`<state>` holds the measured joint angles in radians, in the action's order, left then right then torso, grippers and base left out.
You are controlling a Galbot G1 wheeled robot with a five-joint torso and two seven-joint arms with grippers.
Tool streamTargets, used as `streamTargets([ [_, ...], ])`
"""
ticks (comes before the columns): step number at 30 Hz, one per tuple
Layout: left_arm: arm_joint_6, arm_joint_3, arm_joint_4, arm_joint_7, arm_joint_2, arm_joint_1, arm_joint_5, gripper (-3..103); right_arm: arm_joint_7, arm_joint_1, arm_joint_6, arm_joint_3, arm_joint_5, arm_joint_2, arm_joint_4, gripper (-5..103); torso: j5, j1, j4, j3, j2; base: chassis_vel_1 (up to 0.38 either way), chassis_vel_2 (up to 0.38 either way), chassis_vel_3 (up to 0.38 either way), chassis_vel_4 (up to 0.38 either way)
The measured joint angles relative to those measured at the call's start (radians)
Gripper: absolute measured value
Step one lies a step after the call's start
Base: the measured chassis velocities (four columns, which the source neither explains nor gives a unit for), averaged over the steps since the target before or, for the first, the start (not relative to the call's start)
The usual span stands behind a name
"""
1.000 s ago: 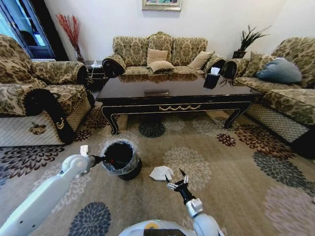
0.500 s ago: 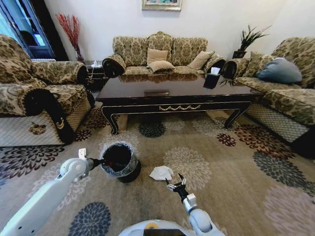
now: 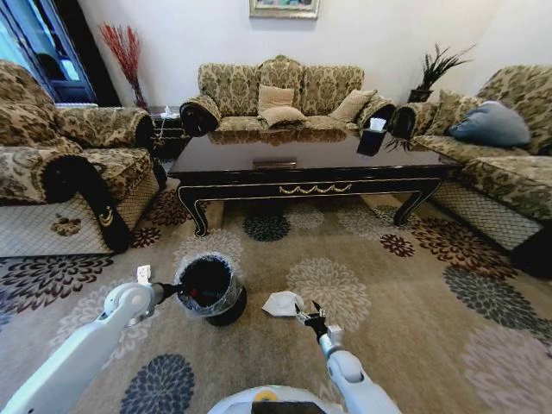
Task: Move to the front of the table and pick up the trash from the floor, then place it into the trash bin.
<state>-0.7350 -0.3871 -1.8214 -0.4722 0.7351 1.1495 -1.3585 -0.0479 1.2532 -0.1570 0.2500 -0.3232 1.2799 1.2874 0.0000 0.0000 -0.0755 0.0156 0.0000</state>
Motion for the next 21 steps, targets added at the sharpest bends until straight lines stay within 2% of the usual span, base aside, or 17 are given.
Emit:
streamTargets([
  [4, 0.000, 0.001, -0.006, -0.005, -0.002, 0.002, 0.000, 0, -0.008, -0.025, -0.006, -0.007, 0.004, -0.004, -0.037, 79, 0.0000, 0.000, 0.0003, 0.000, 0.000, 0.000, 0.000, 0.000, 0.000],
  [11, 0.000, 0.008, -0.016, -0.010, -0.005, 0.000, -0.001, 0, -0.015, -0.081, -0.013, -0.017, 0.027, 0.002, -0.123, 68, 0.0000, 0.000, 0.0003, 0.000, 0.000, 0.000, 0.000, 0.000, 0.000],
  [16, 0.000, 0.010, -0.014, -0.011, -0.003, -0.003, -0.002, 0, -0.018, -0.109, -0.017, -0.020, 0.039, 0.004, -0.171, 66, -0.0001, 0.000, 0.0002, 0.000, 0.000, 0.000, 0.000, 0.000, 0.000],
  [18, 0.000, 0.011, -0.013, -0.011, -0.002, -0.003, -0.002, 0, -0.020, -0.112, -0.017, -0.022, 0.041, 0.003, -0.176, 63, 0.0000, 0.000, 0.0002, 0.000, 0.000, 0.000, 0.000, 0.000, 0.000],
  [21, 0.000, 0.012, -0.009, -0.011, -0.001, -0.003, -0.001, 0, -0.023, -0.120, -0.018, -0.029, 0.053, 0.000, -0.190, 48, 0.0000, 0.000, 0.0003, 0.000, 0.000, 0.000, 0.000, 0.000, 0.000],
])
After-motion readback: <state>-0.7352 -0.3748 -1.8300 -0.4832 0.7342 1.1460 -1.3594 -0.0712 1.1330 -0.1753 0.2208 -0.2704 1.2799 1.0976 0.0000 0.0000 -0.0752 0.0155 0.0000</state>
